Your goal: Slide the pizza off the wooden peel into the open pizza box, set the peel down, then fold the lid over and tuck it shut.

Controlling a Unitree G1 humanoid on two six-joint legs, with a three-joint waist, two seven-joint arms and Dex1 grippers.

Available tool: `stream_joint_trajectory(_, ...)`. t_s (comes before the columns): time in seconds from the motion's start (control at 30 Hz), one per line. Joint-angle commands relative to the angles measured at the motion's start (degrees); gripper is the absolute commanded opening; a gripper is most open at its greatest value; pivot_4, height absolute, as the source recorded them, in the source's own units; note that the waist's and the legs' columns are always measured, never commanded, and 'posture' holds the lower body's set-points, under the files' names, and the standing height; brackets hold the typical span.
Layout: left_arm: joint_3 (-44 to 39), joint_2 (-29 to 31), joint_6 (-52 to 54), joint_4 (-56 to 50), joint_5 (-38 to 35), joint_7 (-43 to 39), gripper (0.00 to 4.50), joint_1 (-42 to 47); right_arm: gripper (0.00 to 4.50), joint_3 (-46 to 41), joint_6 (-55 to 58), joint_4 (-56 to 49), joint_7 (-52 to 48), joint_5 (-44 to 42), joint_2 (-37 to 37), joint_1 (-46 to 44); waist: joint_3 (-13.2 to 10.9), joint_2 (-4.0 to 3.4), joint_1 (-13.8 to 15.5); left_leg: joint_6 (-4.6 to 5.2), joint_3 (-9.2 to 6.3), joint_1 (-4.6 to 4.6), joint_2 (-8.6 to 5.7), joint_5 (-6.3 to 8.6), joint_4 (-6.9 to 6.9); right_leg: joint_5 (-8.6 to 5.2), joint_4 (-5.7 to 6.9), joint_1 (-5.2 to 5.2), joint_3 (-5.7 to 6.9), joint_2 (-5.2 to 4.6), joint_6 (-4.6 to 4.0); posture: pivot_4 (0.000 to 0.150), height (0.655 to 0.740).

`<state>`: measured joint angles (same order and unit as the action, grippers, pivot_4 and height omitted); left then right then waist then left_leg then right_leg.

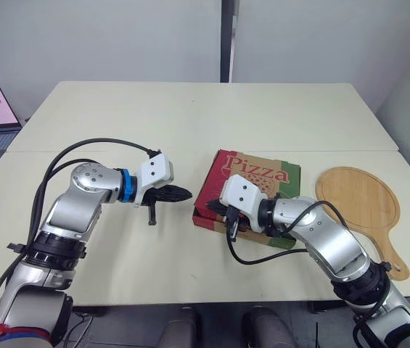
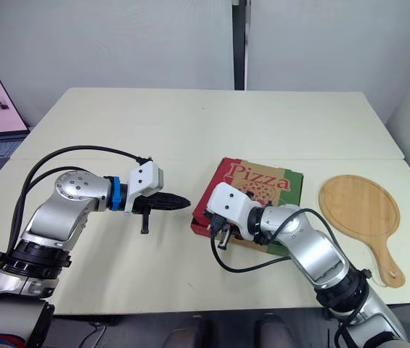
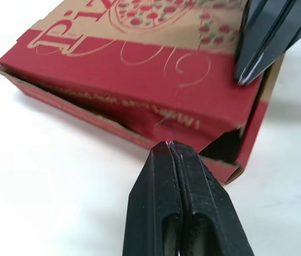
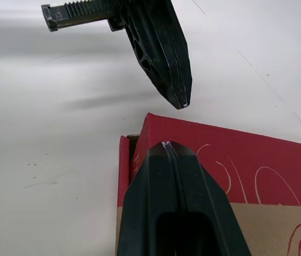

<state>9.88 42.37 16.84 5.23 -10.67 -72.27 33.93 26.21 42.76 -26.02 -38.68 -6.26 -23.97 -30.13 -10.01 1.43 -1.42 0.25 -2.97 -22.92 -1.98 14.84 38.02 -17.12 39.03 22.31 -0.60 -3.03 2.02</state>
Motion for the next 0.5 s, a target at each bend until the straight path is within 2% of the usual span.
stream_joint_trajectory(0.03,0.9,-0.9,-2.1,-0.1,0.6,-0.2,0.0,0.7,0.03,-0.1,-0.8,-0.6,-0.1,0.1,0.3,-0.2,0.0,0.0,0.0,0.0,0.0,0.0,0.0,0.0,0.0,0.0,0.0,0.0,0.0,0.0,0.0,0.15,0.7318)
stream_joint_trajectory(0.5,4.1,-4.1,-7.6,4.1,3.7,-0.8,0.0,1.1,0.03,-0.2,-0.5,-0.9,-0.2,0.3,0.5,-0.1,0.0,0.0,0.0,0.0,-0.01,0.01,-0.01,0.0,0.01,0.0,0.01,-0.02,0.02,0.0,0.0,0.15,0.7318)
